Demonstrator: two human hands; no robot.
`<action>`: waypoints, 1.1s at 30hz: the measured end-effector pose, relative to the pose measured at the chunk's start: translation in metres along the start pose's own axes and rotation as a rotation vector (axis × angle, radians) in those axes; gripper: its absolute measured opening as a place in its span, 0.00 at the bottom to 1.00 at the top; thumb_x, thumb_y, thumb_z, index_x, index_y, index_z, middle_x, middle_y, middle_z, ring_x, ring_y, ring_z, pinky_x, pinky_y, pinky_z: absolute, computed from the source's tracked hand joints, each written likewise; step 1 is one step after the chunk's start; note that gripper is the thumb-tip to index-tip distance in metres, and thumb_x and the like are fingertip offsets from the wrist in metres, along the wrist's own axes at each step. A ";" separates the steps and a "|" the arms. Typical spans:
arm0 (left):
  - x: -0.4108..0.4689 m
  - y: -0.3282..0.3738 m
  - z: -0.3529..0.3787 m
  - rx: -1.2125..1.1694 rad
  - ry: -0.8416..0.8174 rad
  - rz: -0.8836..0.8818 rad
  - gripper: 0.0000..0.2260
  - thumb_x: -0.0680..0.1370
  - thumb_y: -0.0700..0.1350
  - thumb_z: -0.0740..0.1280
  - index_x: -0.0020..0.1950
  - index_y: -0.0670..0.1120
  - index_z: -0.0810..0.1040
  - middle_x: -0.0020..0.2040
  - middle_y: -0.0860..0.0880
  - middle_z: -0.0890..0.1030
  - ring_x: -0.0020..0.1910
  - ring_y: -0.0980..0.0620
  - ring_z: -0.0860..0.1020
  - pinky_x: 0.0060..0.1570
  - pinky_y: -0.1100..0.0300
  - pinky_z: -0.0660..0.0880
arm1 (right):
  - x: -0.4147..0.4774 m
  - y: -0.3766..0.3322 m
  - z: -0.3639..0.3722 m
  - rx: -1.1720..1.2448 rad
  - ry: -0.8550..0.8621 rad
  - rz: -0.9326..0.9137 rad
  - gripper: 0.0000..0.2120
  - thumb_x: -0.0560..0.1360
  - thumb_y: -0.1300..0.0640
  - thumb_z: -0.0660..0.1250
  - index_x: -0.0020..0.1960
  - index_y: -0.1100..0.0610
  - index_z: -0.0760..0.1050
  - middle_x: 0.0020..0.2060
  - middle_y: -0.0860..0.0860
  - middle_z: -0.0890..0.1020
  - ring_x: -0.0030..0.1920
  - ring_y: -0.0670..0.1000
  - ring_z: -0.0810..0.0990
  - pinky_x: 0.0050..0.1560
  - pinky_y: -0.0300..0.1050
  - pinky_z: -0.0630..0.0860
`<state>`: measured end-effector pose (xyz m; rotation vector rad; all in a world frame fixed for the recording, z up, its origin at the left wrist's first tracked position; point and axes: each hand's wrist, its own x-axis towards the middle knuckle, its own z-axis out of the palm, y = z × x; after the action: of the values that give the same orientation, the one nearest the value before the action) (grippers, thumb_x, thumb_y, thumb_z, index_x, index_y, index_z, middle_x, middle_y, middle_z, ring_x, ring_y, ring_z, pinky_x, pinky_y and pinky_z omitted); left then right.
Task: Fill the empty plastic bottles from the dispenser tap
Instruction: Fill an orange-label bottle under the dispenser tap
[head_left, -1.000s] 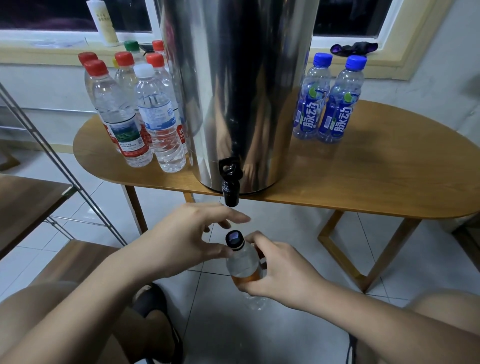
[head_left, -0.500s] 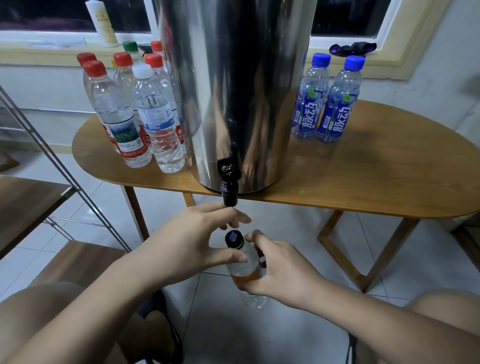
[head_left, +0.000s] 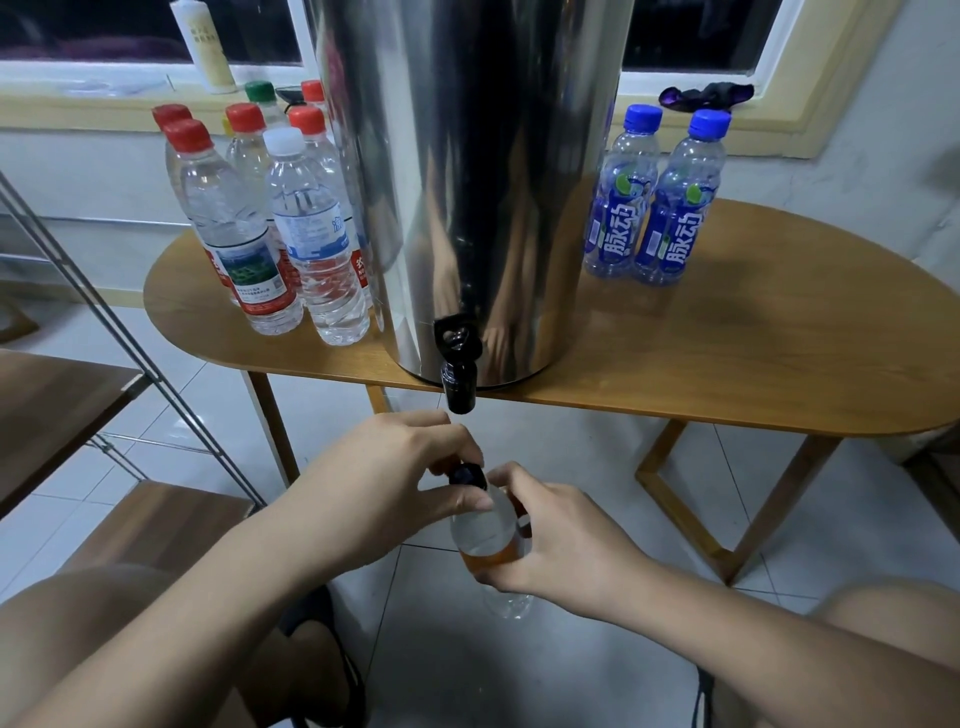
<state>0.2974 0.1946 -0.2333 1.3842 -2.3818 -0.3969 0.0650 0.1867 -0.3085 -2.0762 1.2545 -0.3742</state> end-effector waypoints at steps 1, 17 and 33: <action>0.000 -0.001 -0.001 -0.020 -0.025 0.017 0.11 0.80 0.60 0.74 0.61 0.62 0.84 0.54 0.64 0.79 0.54 0.64 0.79 0.51 0.68 0.76 | 0.000 0.000 0.001 0.000 0.003 0.006 0.32 0.68 0.36 0.79 0.66 0.37 0.68 0.54 0.42 0.85 0.52 0.50 0.85 0.52 0.55 0.85; -0.001 -0.001 -0.005 -0.079 -0.099 0.031 0.12 0.80 0.56 0.77 0.62 0.62 0.84 0.53 0.66 0.79 0.55 0.64 0.79 0.50 0.71 0.74 | 0.000 0.002 0.002 -0.031 -0.001 -0.013 0.31 0.68 0.37 0.79 0.65 0.37 0.67 0.53 0.42 0.85 0.51 0.50 0.84 0.50 0.55 0.84; -0.001 -0.002 -0.005 -0.024 -0.034 0.076 0.14 0.81 0.56 0.75 0.66 0.59 0.84 0.54 0.65 0.80 0.52 0.64 0.81 0.51 0.68 0.79 | -0.002 0.000 -0.002 -0.029 0.017 -0.007 0.30 0.68 0.36 0.78 0.64 0.39 0.67 0.50 0.42 0.84 0.49 0.48 0.83 0.48 0.52 0.83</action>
<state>0.3016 0.1943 -0.2293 1.2818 -2.4398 -0.4304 0.0631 0.1880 -0.3068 -2.1068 1.2696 -0.3797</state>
